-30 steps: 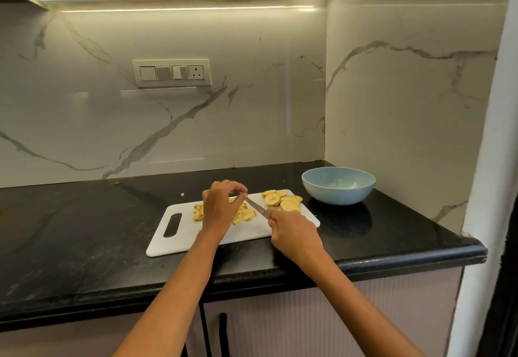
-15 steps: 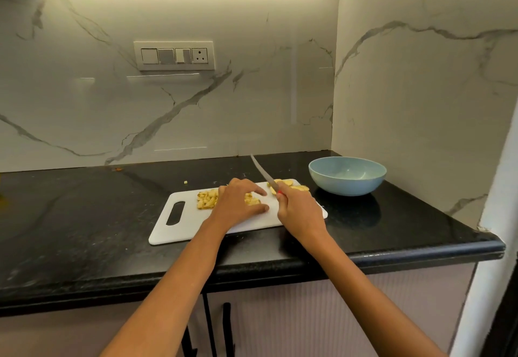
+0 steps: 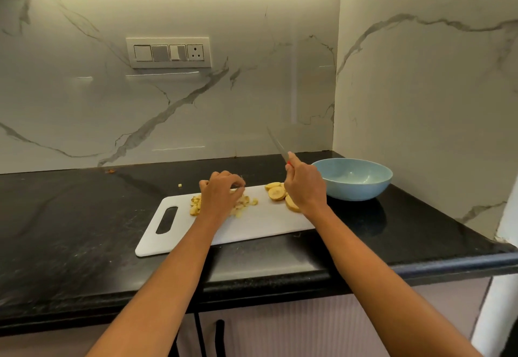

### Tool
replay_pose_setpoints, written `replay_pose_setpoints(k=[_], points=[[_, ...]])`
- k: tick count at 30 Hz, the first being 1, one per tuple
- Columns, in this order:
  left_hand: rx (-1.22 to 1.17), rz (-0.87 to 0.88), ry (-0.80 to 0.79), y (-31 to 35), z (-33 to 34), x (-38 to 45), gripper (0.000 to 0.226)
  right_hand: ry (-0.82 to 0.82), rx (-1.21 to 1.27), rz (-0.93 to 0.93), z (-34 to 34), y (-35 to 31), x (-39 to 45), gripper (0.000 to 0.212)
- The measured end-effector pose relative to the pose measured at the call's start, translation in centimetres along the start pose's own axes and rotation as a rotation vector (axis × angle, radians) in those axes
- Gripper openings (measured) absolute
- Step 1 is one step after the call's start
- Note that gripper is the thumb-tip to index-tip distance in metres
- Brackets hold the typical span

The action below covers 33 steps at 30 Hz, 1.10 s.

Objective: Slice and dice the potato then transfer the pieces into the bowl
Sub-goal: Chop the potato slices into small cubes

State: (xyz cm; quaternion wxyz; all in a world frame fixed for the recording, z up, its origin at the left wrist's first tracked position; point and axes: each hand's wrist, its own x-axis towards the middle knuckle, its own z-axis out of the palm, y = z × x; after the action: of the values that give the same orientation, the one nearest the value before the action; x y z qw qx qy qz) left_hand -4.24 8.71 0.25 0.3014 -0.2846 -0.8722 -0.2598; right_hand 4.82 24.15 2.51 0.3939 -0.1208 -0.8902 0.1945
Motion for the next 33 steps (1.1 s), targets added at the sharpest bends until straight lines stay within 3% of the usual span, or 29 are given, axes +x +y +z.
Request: replay_pose_setpoints(k=[4, 10, 12, 14, 16, 18, 33], points=[[-0.123, -0.082, 0.129, -0.2, -0.6, 0.4, 0.028, 0.006, 0.009, -0.001, 0.3, 0.5, 0.6, 0.034], [-0.126, -0.035, 0.123, 0.8, -0.5, 0.5, 0.032, 0.043, 0.059, 0.032, 0.1, 1.1, 0.6, 0.035], [-0.153, 0.037, 0.003, 1.7, -0.3, 0.8, 0.038, 0.053, 0.070, 0.037, 0.1, 1.2, 0.5, 0.036], [-0.216, 0.082, -0.215, 2.9, 0.2, 1.3, 0.049, 0.058, 0.076, 0.041, 0.1, 1.3, 0.6, 0.036], [-0.223, 0.060, -0.420, 4.2, 1.0, 1.5, 0.059, 0.055, 0.080, 0.046, 0.1, 1.3, 0.5, 0.036], [-0.214, 0.032, -0.505, 4.9, 1.8, 1.8, 0.062, 0.049, 0.084, 0.038, 0.1, 1.2, 0.5, 0.034], [-0.369, -0.044, -0.386, 5.3, 2.6, 1.9, 0.043, 0.057, 0.083, 0.022, 0.2, 1.1, 0.4, 0.034]])
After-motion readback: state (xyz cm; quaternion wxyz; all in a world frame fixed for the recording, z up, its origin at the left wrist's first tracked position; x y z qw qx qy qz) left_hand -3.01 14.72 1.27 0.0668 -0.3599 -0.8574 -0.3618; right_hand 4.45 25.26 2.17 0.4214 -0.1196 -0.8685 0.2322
